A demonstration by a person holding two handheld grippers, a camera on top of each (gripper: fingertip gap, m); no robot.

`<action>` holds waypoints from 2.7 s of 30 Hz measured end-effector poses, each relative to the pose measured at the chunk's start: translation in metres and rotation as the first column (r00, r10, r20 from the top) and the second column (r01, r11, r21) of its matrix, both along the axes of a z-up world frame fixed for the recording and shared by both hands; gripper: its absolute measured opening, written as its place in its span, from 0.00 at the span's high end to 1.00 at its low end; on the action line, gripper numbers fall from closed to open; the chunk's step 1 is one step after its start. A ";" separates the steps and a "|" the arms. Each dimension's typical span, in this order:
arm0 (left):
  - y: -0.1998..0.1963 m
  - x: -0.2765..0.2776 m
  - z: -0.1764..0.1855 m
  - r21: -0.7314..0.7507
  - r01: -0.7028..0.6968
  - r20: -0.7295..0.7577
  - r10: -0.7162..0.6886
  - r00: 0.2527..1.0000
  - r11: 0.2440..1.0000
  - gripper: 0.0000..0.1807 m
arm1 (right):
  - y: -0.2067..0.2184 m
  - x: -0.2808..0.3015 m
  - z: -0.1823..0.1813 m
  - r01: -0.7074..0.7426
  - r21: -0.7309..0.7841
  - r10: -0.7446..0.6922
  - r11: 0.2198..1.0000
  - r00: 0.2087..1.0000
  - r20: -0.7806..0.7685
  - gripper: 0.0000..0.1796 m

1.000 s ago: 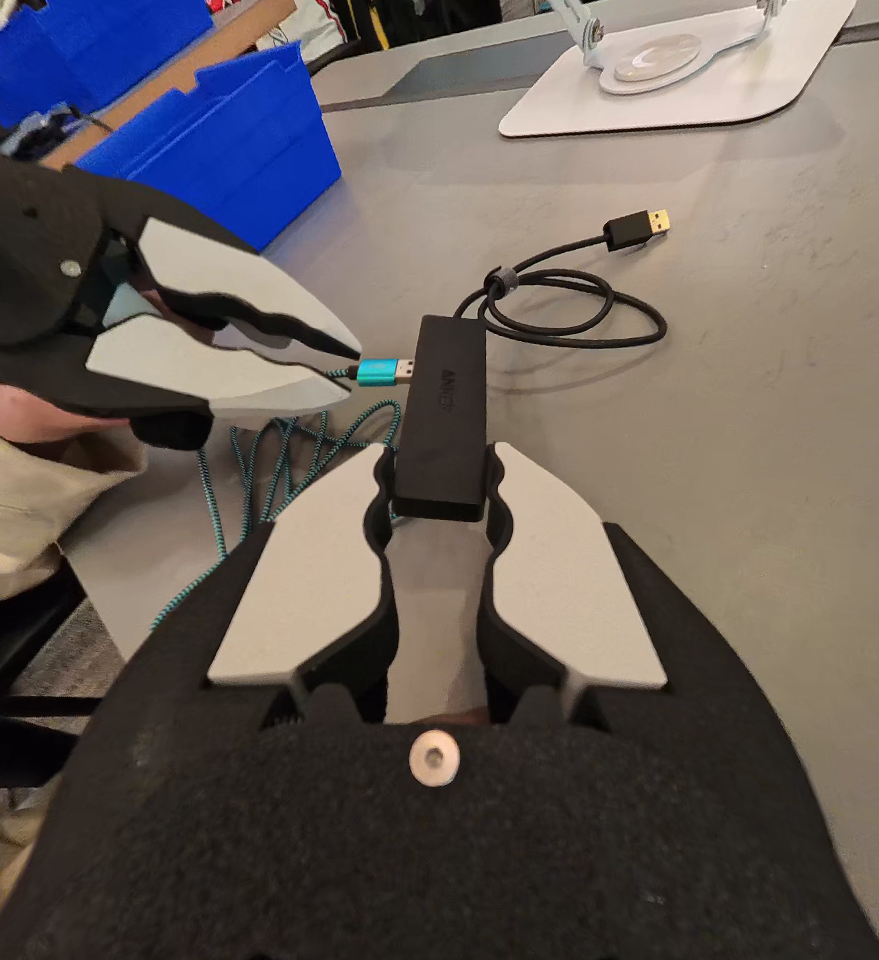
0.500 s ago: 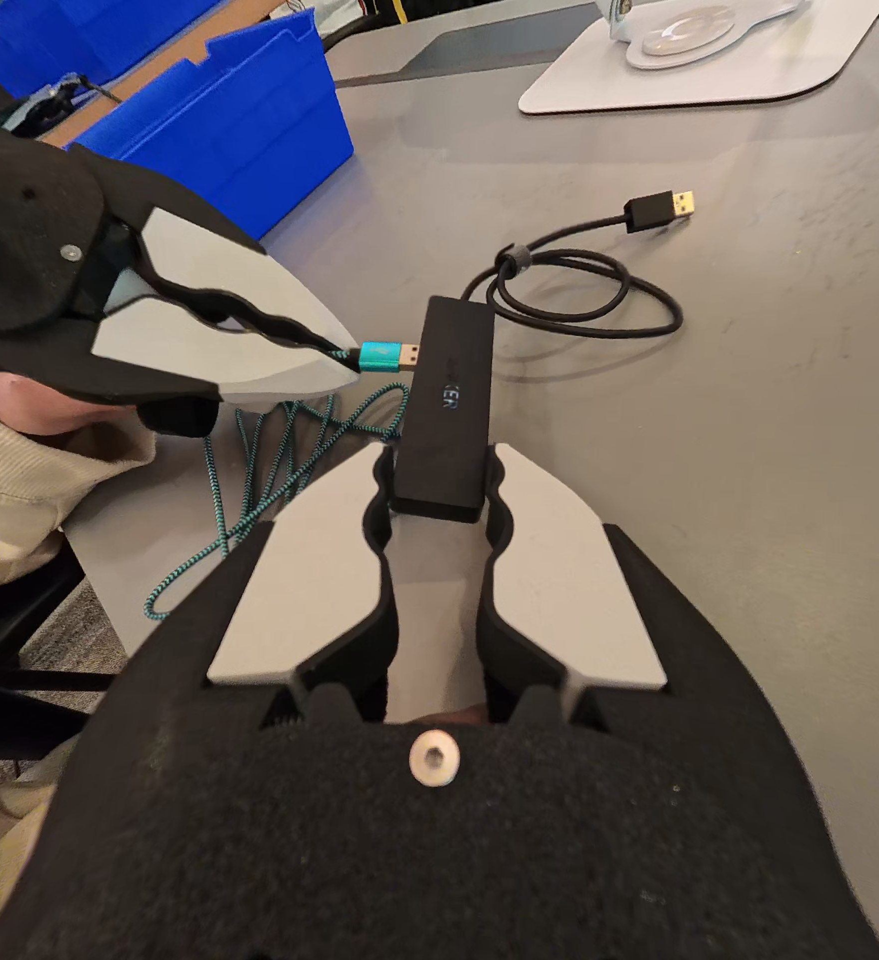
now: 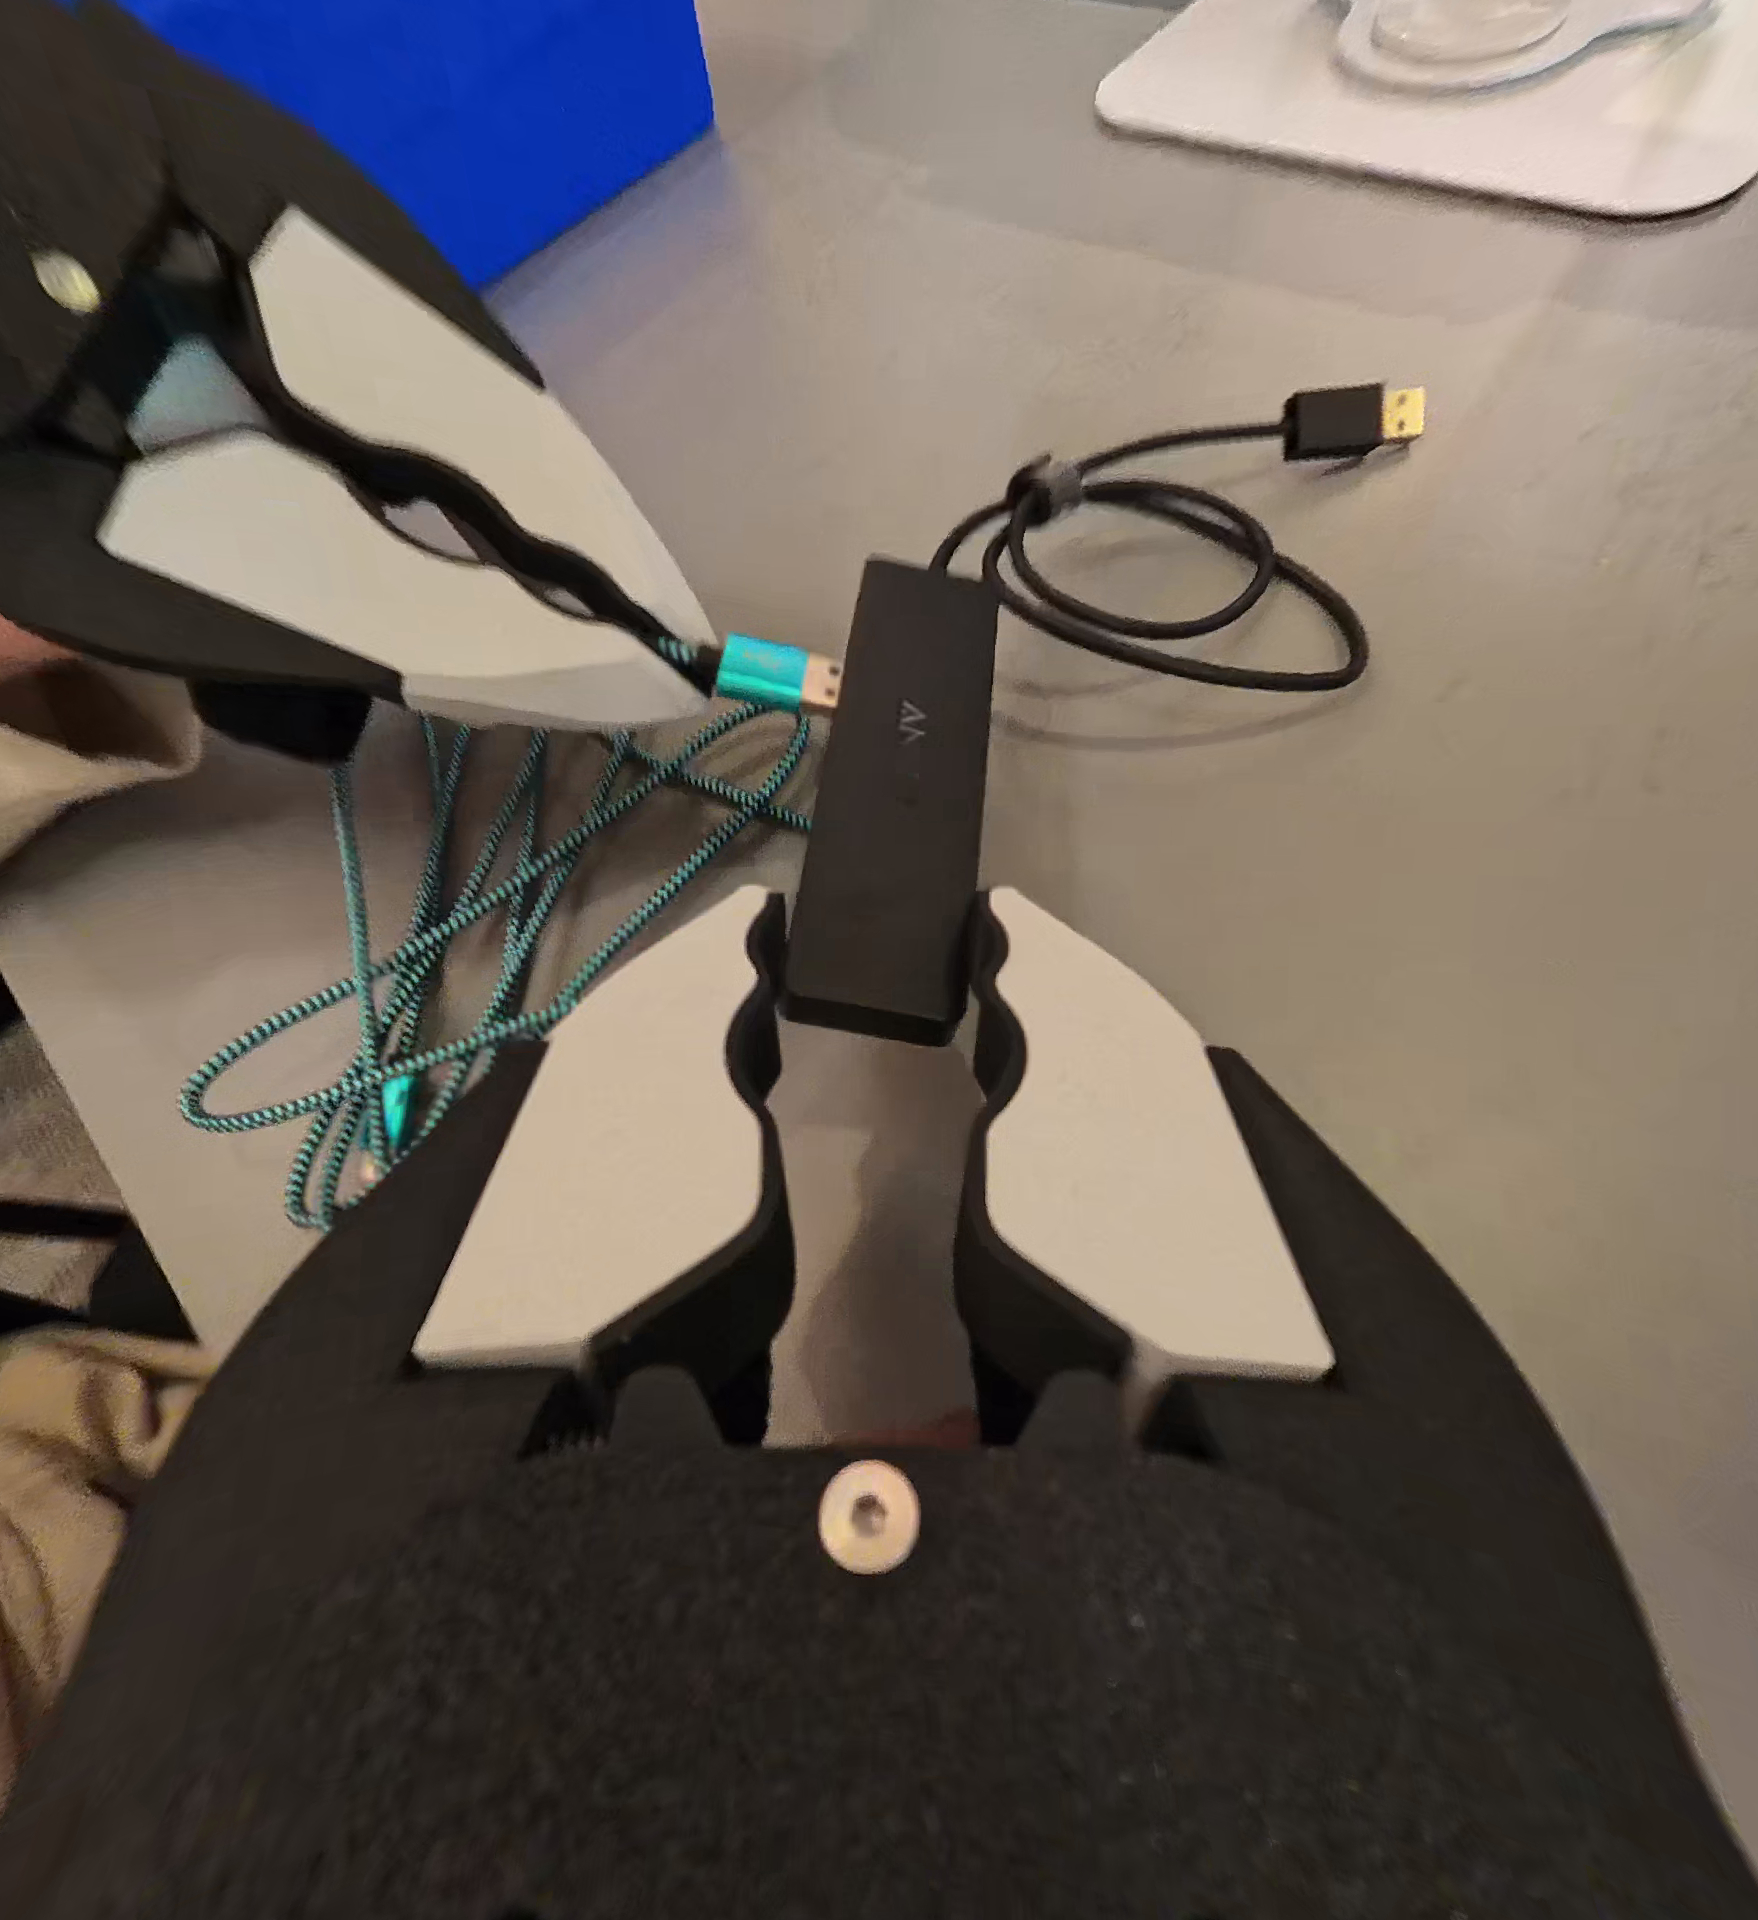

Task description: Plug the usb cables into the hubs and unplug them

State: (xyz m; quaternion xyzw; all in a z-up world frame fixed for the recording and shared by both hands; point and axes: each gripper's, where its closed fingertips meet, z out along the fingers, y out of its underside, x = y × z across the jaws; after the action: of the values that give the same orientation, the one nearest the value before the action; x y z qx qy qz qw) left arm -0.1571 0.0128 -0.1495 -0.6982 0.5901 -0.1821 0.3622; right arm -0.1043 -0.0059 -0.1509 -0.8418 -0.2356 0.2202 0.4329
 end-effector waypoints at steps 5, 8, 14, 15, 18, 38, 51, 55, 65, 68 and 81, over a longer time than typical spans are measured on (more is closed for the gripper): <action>-0.002 0.001 0.002 -0.026 -0.005 0.005 0.005 1.000 1.000 0.99 | 0.002 0.000 -0.013 -0.059 0.012 0.056 0.998 0.985 0.166 0.81; -0.001 0.003 -0.001 -0.019 -0.014 -0.012 0.014 1.000 1.000 0.99 | 0.004 0.001 -0.017 -0.073 0.053 0.059 0.996 0.972 0.229 0.82; -0.003 0.008 0.009 -0.015 -0.002 -0.001 0.002 1.000 1.000 0.99 | 0.014 0.008 -0.022 -0.037 0.132 -0.017 0.991 0.924 0.381 0.63; -0.002 0.007 0.007 -0.014 -0.004 -0.012 0.004 1.000 1.000 0.99 | 0.013 0.007 -0.024 -0.057 0.125 0.001 0.991 0.914 0.406 0.63; -0.003 0.004 0.000 -0.028 -0.010 -0.031 0.009 0.999 1.000 0.99 | 0.014 0.010 -0.024 -0.081 0.136 0.013 0.987 0.898 0.440 0.62; -0.010 -0.010 -0.002 -0.064 -0.033 -0.083 0.028 0.996 0.997 0.99 | 0.004 -0.007 -0.017 -0.149 -0.167 0.147 0.975 0.989 -0.026 0.81; -0.004 -0.007 -0.007 -0.064 -0.090 -0.094 0.084 0.992 0.994 0.99 | 0.007 -0.010 -0.019 -0.099 -0.095 0.106 0.991 0.992 0.069 0.81; -0.006 -0.006 -0.005 -0.076 -0.079 -0.078 0.073 0.994 0.994 0.99 | 0.005 -0.009 -0.016 -0.112 -0.059 0.117 0.992 0.989 0.094 0.81; -0.004 0.004 -0.005 -0.066 -0.110 -0.047 0.107 0.993 0.992 0.99 | 0.000 -0.010 -0.014 -0.158 -0.103 0.154 0.982 0.987 -0.048 0.81; -0.002 0.004 -0.007 -0.069 -0.110 -0.048 0.107 0.993 0.992 0.99 | 0.003 -0.009 -0.014 -0.138 -0.078 0.138 0.987 0.990 -0.007 0.81; -0.005 0.005 -0.016 -0.094 -0.107 -0.071 0.100 0.992 0.990 0.99 | 0.004 -0.005 -0.013 -0.129 -0.064 0.129 0.990 0.992 -0.003 0.81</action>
State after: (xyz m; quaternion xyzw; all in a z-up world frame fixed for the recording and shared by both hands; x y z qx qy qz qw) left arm -0.1518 0.0081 -0.1655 -0.7504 0.5552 -0.1684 0.3167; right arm -0.1098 -0.0015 -0.1637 -0.8383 -0.2827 0.2549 0.3903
